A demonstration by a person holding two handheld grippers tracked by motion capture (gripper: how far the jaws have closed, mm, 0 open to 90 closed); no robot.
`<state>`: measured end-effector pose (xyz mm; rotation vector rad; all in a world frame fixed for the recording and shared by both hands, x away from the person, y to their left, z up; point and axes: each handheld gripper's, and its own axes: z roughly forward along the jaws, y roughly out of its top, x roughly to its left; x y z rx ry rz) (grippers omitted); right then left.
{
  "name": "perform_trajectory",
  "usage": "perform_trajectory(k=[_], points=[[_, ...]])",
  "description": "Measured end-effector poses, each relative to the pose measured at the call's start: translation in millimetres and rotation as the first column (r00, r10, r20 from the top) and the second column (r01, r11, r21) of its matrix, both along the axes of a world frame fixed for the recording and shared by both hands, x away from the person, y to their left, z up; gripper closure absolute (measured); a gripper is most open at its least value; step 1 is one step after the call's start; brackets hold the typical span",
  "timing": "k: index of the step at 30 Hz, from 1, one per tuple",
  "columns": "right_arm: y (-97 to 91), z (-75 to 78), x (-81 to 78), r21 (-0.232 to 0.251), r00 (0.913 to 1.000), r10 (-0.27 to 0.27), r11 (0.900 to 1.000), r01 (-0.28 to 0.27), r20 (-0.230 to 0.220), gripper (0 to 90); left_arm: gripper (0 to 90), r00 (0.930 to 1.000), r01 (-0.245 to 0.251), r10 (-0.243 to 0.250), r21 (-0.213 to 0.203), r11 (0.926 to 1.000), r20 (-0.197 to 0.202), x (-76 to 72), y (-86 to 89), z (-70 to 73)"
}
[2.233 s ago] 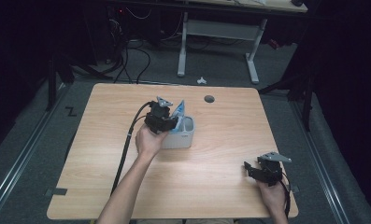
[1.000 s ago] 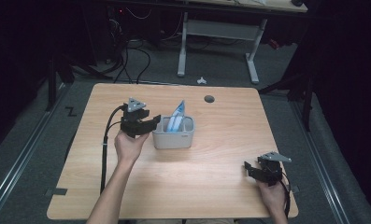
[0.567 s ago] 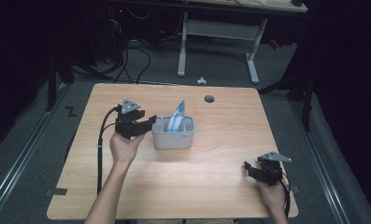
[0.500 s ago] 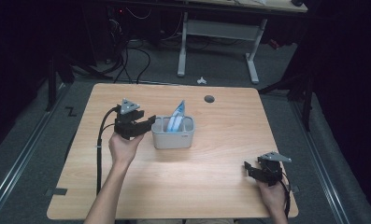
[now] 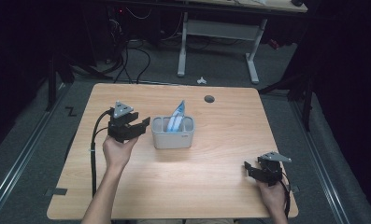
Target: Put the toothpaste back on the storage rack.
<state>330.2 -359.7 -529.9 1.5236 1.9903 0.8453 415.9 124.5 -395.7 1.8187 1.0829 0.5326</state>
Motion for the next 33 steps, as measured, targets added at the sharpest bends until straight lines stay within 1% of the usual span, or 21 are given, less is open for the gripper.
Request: perform_trajectory(k=[9,14,21,26,33], points=[[0.1,0.0,-0.1,0.001,1.0000,-0.001,1.0000,0.001,-0.001,35.7,48.9,0.9999,-0.011,0.011,-0.010,0.9999,0.010,-6.2,7.4,1.3],[0.0,0.0,0.0,0.000,1.0000,0.000,1.0000,0.000,0.000,35.7,48.9,0.9997,-0.019,0.019,-0.007,0.9998,0.012,-10.0,11.6,0.6],[0.0,0.0,0.0,0.000,1.0000,0.000,1.0000,0.000,0.000,35.7,48.9,0.9993,-0.036,0.036,-0.014,0.9992,0.009,-15.6,20.3,-3.4],[0.1,0.0,-0.1,0.001,1.0000,-0.001,1.0000,0.001,0.000,35.7,48.8,0.9987,-0.050,0.050,-0.027,0.9984,0.001,-19.9,28.3,-7.3],[0.1,0.0,-0.1,0.001,1.0000,-0.001,1.0000,0.001,-0.001,35.7,48.8,0.9980,-0.063,0.063,-0.039,0.9972,-0.003,-23.5,34.4,-11.9]])
